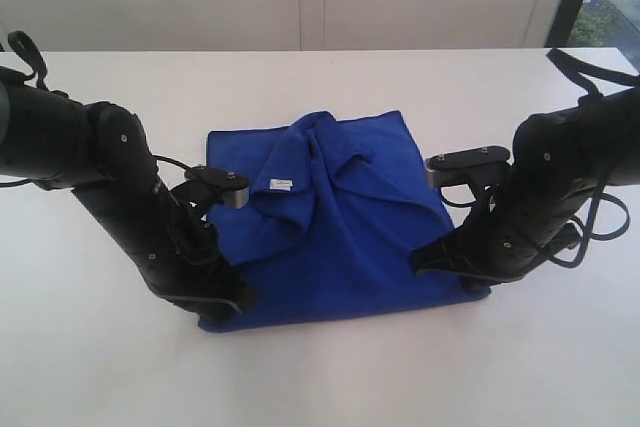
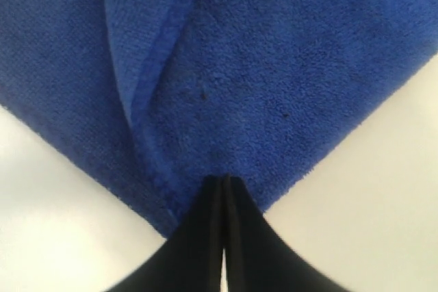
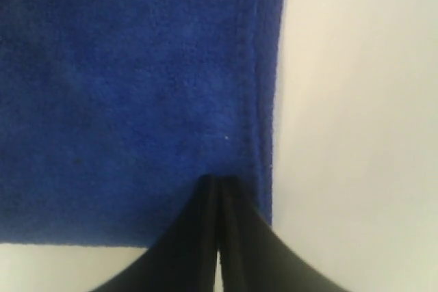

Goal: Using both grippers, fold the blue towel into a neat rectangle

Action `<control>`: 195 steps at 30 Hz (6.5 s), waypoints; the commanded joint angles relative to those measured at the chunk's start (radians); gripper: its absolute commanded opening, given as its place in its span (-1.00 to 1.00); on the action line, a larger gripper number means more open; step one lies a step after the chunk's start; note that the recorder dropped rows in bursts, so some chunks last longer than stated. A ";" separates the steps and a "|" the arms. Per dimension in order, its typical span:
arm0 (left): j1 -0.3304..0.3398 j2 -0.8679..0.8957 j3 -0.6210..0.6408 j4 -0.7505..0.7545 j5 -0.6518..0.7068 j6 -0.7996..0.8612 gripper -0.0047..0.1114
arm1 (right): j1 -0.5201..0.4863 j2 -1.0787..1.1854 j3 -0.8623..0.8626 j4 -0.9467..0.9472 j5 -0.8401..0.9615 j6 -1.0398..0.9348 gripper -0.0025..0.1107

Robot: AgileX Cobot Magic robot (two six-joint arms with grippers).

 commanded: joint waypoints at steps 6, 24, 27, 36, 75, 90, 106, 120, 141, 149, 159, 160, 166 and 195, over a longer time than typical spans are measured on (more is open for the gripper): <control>-0.005 -0.004 0.009 0.025 0.059 -0.001 -0.92 | 0.004 0.008 0.004 -0.002 0.081 0.005 -0.96; -0.005 -0.006 0.009 0.153 0.087 -0.001 -0.92 | 0.029 0.008 0.004 0.027 0.142 0.005 -0.96; -0.005 -0.006 0.009 0.157 0.078 -0.001 -0.92 | 0.029 0.008 0.004 0.027 0.158 0.005 -0.96; -0.005 -0.006 0.009 0.172 0.064 -0.001 -0.92 | 0.029 0.008 0.004 0.073 0.190 0.005 -0.96; -0.005 -0.436 -0.011 0.174 0.196 -0.139 -0.92 | 0.027 -0.321 0.002 -0.003 0.190 0.054 -0.73; -0.005 -0.563 -0.011 0.219 0.213 -0.137 -0.92 | 0.027 -0.348 0.028 -0.074 0.102 0.026 -0.73; -0.005 -0.372 -0.063 0.220 0.072 -0.135 -0.92 | 0.021 -0.313 0.039 0.114 -0.076 -0.087 -0.90; -0.005 -0.111 -0.190 0.220 -0.174 -0.137 -0.92 | -0.137 -0.084 -0.214 0.569 0.008 -0.480 -0.94; -0.005 0.009 -0.272 0.267 -0.178 -0.098 -0.92 | -0.174 0.347 -0.527 0.851 -0.056 -0.617 -0.69; -0.005 0.009 -0.272 0.267 -0.178 -0.098 -0.92 | -0.164 0.388 -0.560 0.888 -0.054 -0.617 -0.68; -0.005 0.009 -0.272 0.268 -0.169 -0.098 -0.92 | -0.145 0.411 -0.562 0.893 -0.050 -0.617 -0.68; -0.005 0.009 -0.272 0.268 -0.165 -0.098 -0.92 | -0.143 0.411 -0.562 0.893 -0.050 -0.617 -0.68; -0.005 0.009 -0.272 0.268 -0.161 -0.098 -0.92 | -0.135 0.411 -0.562 0.893 -0.041 -0.617 -0.46; -0.005 0.009 -0.272 0.268 -0.151 -0.098 -0.92 | -0.135 0.421 -0.560 0.863 -0.064 -0.611 -0.96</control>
